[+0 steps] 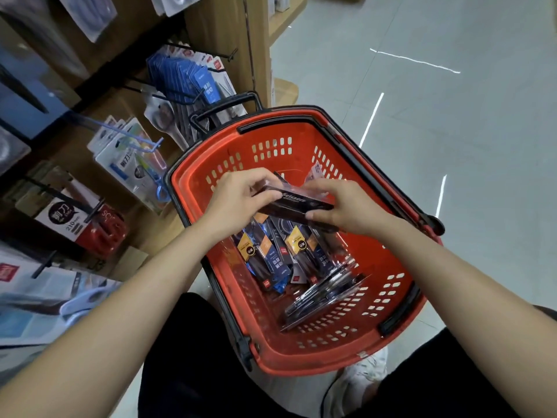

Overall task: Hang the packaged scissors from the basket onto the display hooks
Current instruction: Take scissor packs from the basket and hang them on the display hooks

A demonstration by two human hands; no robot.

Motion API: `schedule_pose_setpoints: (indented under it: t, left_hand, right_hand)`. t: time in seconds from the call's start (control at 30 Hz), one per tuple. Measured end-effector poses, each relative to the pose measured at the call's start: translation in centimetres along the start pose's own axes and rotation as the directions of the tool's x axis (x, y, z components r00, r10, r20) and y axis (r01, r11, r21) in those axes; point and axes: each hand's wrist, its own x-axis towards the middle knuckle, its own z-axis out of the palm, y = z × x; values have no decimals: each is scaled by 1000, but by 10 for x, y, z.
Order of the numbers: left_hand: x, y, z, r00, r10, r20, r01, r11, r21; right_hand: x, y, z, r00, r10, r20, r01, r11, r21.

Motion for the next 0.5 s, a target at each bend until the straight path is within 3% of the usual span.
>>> schedule_pose_setpoints:
  t: [0.1, 0.2, 0.27, 0.37, 0.5]
  left_hand:
    - [19, 8, 14, 997, 22, -69, -24, 1000, -20]
    - [41, -8, 32, 988, -113, -104, 130, 976, 174]
    - [55, -29, 45, 972, -229, 49, 191, 898, 397]
    - [69, -57, 69, 863, -395, 315, 109, 754, 647]
    - [81, -81, 104, 778, -526, 343, 149, 686, 712]
  right_hand:
    - [2, 8, -5, 996, 77, -42, -76, 997, 16]
    - [-1, 22, -6, 961, 227, -156, -225, 974, 33]
    - [-7, 26, -4, 939, 283, -194, -274, 959, 71]
    - [-13, 26, -4, 932, 319, -172, -305, 947, 106]
    - [-18, 28, -2, 932, 345, -114, -335, 937, 97]
